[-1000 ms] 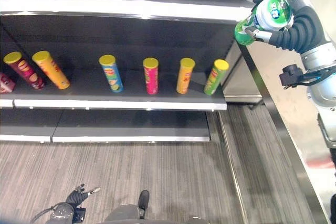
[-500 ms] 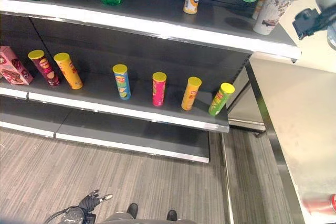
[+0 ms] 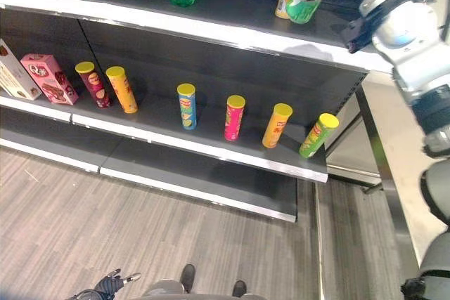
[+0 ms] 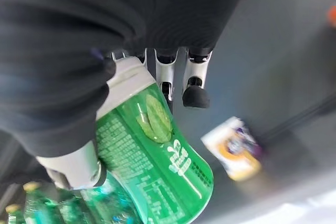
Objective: Put the goods on the table back onto the shelves and tidy them up.
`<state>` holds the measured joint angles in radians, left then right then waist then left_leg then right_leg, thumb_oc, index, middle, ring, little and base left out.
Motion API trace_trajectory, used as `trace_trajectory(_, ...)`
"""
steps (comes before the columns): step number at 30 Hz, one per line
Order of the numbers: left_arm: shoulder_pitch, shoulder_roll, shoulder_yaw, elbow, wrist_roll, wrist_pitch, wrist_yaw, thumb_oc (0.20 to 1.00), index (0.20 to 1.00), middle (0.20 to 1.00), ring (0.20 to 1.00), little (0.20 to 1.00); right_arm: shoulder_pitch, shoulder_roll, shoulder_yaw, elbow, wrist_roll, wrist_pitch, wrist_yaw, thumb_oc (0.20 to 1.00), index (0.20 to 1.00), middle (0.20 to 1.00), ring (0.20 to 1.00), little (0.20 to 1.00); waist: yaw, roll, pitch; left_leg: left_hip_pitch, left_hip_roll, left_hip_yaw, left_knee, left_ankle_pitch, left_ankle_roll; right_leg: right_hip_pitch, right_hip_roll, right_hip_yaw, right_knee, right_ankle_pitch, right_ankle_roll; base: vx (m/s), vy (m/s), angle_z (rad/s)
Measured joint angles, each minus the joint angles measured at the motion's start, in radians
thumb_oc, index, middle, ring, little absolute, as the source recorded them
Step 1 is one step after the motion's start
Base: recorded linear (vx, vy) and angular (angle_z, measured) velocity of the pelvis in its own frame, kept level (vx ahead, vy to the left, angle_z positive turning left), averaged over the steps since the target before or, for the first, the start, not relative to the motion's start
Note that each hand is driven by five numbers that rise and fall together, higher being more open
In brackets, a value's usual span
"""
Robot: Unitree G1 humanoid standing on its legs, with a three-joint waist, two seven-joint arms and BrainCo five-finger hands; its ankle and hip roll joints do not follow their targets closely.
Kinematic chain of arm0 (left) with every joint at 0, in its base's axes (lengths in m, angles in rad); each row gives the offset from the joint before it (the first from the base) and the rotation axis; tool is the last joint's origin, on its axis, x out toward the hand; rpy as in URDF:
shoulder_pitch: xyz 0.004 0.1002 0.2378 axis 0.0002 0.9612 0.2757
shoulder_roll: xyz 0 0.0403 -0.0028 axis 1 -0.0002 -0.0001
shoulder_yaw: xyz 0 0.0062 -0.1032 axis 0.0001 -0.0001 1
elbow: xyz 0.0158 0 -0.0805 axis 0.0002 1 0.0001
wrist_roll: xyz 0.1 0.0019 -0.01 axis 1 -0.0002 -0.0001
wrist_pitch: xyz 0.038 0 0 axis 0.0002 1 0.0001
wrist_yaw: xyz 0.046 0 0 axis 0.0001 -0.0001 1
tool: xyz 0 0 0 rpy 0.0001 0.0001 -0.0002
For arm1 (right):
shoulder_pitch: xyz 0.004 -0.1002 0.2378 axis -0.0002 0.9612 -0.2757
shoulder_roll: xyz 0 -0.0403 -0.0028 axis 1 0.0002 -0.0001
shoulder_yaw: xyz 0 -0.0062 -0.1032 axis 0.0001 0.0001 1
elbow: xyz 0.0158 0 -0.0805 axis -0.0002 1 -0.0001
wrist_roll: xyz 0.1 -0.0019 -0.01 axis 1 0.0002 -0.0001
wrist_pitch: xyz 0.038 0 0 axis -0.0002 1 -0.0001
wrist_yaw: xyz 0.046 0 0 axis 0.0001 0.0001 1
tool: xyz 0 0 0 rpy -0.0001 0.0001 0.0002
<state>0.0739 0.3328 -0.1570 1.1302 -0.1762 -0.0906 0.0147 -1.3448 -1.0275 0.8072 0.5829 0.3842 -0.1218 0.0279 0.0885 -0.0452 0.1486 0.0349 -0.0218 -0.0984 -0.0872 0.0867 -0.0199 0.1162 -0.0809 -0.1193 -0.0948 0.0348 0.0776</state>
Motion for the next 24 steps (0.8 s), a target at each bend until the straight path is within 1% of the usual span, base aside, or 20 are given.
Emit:
trace_trajectory(1, -0.008, 0.004, 0.001, -0.004, 0.0, -0.002, 0.012, 1.0, 1.0, 1.0, 1.0, 1.0, 0.006, 0.016, 0.004, 0.013, -0.05, 0.006, -0.008, 0.2, 0.2, 0.2, 0.2, 0.2, 0.001, 0.007, -0.004, -0.001, -0.003, 0.002, 0.0, 0.002, 0.007, 0.0, -0.003, 0.0, 0.0, 0.0, 0.002, 0.0, 0.091, 0.02)
trace_trajectory(2, -0.01, 0.008, 0.001, -0.011, 0.0, -0.002, 0.021, 1.0, 1.0, 1.0, 1.0, 1.0, 0.009, 0.03, 0.004, 0.022, -0.079, 0.01, -0.016, 0.2, 0.2, 0.2, 0.2, 0.2, 0.002, 0.007, -0.006, 0.0, -0.006, 0.003, 0.0, 0.006, 0.012, -0.001, -0.004, 0.001, 0.0, 0.001, 0.003, 0.02, 0.097, -0.03)
trace_trajectory(3, -0.013, 0.011, 0.001, -0.012, 0.0, -0.006, 0.031, 1.0, 1.0, 1.0, 1.0, 1.0, 0.011, 0.062, -0.001, 0.046, -0.124, 0.019, -0.037, 0.2, 0.2, 0.2, 0.2, 0.2, 0.001, 0.007, -0.007, 0.001, -0.006, 0.009, 0.001, 0.006, 0.013, -0.001, -0.007, 0.002, 0.0, -0.001, 0.004, 0.01, 0.042, -0.04)
trace_trajectory(4, -0.015, 0.012, 0.001, -0.012, 0.0, -0.008, 0.033, 1.0, 1.0, 1.0, 1.0, 1.0, 0.014, 0.069, -0.006, 0.05, -0.142, 0.023, -0.04, 0.2, 0.2, 0.2, 0.2, 0.2, 0.003, 0.007, -0.007, 0.0, -0.006, 0.008, 0.0, 0.006, 0.013, -0.002, -0.008, 0.002, 0.0, -0.001, 0.005, 0.02, 0.053, -0.05)
trace_trajectory(6, -0.014, 0.011, 0.001, -0.011, 0.0, -0.009, 0.041, 1.0, 1.0, 1.0, 1.0, 1.0, 0.021, 0.12, -0.042, 0.083, -0.175, 0.032, -0.071, 0.2, 0.2, 0.2, 0.2, 0.2, 0.005, 0.007, -0.008, 0.002, -0.004, 0.018, 0.0, 0.006, 0.013, -0.004, -0.006, 0.008, 0.0, -0.001, 0.006, 0.01, 0.025, -0.1)
trace_trajectory(8, -0.013, 0.011, 0.001, -0.01, 0.0, -0.01, 0.049, 1.0, 1.0, 1.0, 1.0, 1.0, 0.022, 0.157, -0.048, 0.12, -0.209, 0.04, -0.09, 0.2, 0.2, 0.2, 0.2, 0.2, 0.009, 0.007, -0.008, 0.002, 0.001, 0.025, 0.0, 0.005, 0.012, -0.007, -0.001, 0.019, 0.0, -0.002, 0.006, 0.02, 0.018, -0.13)
trace_trajectory(10, -0.01, 0.011, 0.001, -0.01, 0.0, -0.01, 0.052, 1.0, 1.0, 1.0, 1.0, 1.0, 0.022, 0.18, -0.07, 0.143, -0.215, 0.044, -0.106, 0.2, 0.2, 0.2, 0.2, 0.2, 0.01, 0.008, -0.008, 0.002, 0.006, 0.027, 0.0, 0.003, 0.01, -0.009, 0.003, 0.023, 0.0, -0.002, 0.006, 0.02, 0.003, -0.07)
trace_trajectory(14, 0.004, 0.005, 0.001, -0.01, 0.0, -0.009, 0.057, 1.0, 1.0, 1.0, 1.0, 1.0, 0.022, 0.199, -0.073, 0.19, -0.248, 0.049, -0.113, 0.2, 0.2, 0.2, 0.2, 0.2, 0.008, 0.013, -0.012, -0.001, 0.012, 0.028, 0.0, -0.004, -0.002, -0.013, 0.008, 0.024, 0.0, -0.004, 0.009, 0.01, -0.002, -0.01)
trace_trajectory(19, 0.015, -0.008, -0.001, -0.007, 0.0, -0.008, 0.06, 1.0, 1.0, 1.0, 1.0, 1.0, 0.022, 0.204, -0.074, 0.237, -0.277, 0.055, -0.134, 0.2, 0.2, 0.2, 0.2, 0.2, 0.007, 0.021, -0.029, -0.018, 0.013, 0.025, 0.0, -0.003, -0.006, -0.029, 0.009, 0.023, -0.001, -0.005, 0.015, 0.0, 0.0, 0.0)
trace_trajectory(24, 0.028, -0.008, -0.002, 0.0, 0.0, -0.008, 0.062, 1.0, 1.0, 1.0, 1.0, 1.0, 0.02, 0.222, -0.082, 0.288, -0.317, 0.069, -0.177, 0.2, 0.2, 0.2, 0.2, 0.2, 0.007, 0.023, -0.049, -0.029, 0.013, 0.018, 0.0, -0.002, -0.006, -0.037, 0.01, 0.017, 0.0, 0.0, 0.008, 0.0, -0.015, 0.04)
